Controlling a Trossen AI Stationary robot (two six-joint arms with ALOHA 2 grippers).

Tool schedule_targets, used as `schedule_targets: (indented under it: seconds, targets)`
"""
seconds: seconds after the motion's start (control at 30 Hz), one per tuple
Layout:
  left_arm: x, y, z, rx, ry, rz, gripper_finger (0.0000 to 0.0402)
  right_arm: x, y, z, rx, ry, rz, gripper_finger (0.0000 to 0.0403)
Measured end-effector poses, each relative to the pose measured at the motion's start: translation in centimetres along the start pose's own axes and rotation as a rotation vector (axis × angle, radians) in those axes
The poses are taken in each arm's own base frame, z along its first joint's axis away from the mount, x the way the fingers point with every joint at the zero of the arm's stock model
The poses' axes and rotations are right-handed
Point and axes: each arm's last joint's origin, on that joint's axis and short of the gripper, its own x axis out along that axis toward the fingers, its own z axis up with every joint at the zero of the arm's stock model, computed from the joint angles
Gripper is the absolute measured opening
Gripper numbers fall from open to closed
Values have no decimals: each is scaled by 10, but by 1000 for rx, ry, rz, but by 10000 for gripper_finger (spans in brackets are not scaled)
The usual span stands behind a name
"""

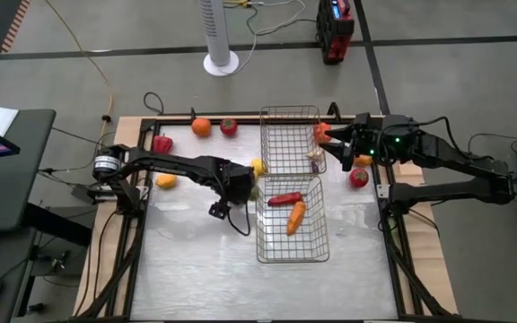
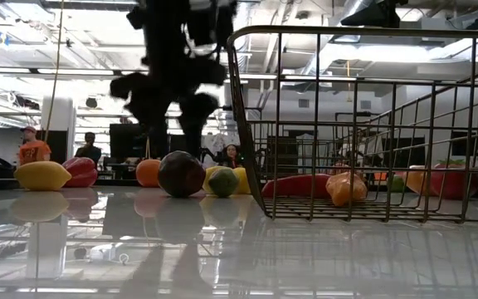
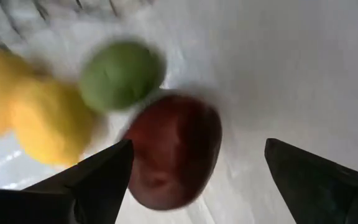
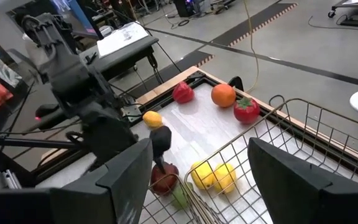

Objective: Sort produce into baskets
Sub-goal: Put the red apple into the top wire basket

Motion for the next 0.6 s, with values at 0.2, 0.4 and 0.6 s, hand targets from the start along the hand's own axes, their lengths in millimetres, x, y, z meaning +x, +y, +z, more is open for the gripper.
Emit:
schedule_targets:
  seconds: [0.2, 0.4, 0.6]
  targets:
    - [20, -6, -13, -30, 54, 48, 352, 0, 0, 0, 0, 0, -2, 291]
    - [22, -6, -10, -94, 6, 64, 336, 0, 0, 0, 0, 0, -2, 291]
    - [20, -6, -9, -128, 14, 67, 273, 0, 0, 0, 1, 0, -2, 291]
